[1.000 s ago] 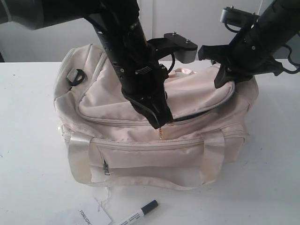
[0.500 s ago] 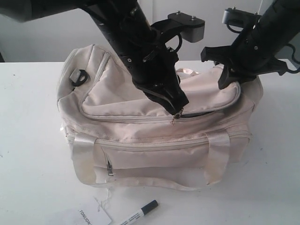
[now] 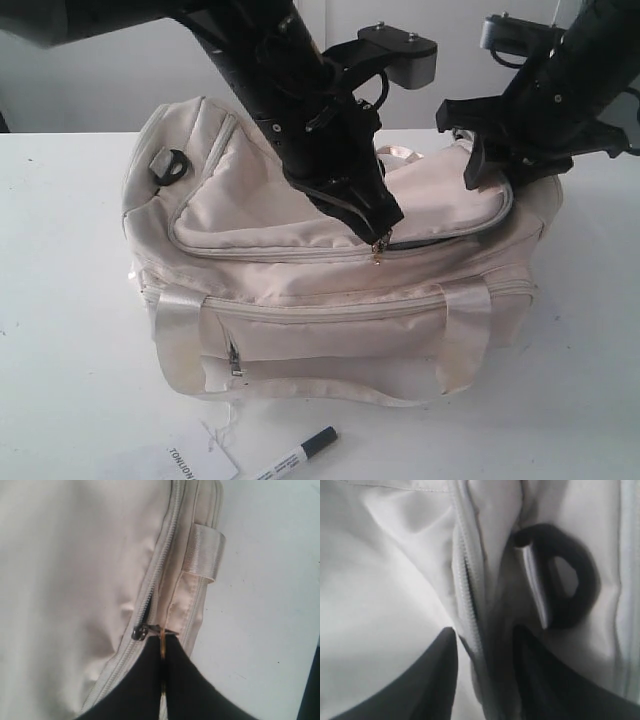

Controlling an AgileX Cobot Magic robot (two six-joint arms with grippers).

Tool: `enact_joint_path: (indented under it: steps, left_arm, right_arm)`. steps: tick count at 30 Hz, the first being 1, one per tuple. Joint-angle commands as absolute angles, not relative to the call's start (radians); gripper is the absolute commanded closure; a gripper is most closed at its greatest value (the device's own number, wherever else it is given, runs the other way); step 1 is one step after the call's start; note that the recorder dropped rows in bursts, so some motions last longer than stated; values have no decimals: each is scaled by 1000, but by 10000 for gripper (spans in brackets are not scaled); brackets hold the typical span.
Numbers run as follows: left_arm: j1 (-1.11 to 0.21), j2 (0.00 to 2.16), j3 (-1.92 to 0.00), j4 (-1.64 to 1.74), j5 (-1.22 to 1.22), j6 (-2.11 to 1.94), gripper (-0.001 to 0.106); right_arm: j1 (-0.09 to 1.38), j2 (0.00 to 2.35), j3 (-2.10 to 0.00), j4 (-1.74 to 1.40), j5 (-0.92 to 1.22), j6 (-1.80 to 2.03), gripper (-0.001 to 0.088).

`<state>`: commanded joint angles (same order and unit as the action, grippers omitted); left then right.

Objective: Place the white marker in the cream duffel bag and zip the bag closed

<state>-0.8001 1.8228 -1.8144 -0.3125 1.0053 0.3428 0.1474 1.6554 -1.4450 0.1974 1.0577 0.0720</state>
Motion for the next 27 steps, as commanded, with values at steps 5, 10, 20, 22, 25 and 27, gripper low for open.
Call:
enact_joint_path:
  steps: [5, 10, 20, 22, 25, 27]
  left_arm:
    - [-800, 1823, -1814, -313, 1007, 343, 1053]
    - [-800, 1823, -1814, -313, 1017, 343, 1053]
    - [-800, 1823, -1814, -313, 1026, 365, 1053]
    - [-800, 1823, -1814, -313, 1033, 374, 1053]
    - [-800, 1823, -1814, -313, 1042, 386, 1053]
    - [-800, 1823, -1814, -313, 1042, 390, 1053]
  right_arm:
    - [84, 1602, -1445, 202, 1115, 70, 504]
    - [63, 1526, -1443, 210, 1149, -172, 550]
    - [102, 1443, -1433, 271, 1188, -528, 571]
    - [149, 1443, -1378, 261, 1191, -593, 552]
    - [189, 1426, -1276, 221, 1167, -687, 511]
    - [203, 1393, -1222, 216, 1133, -750, 511]
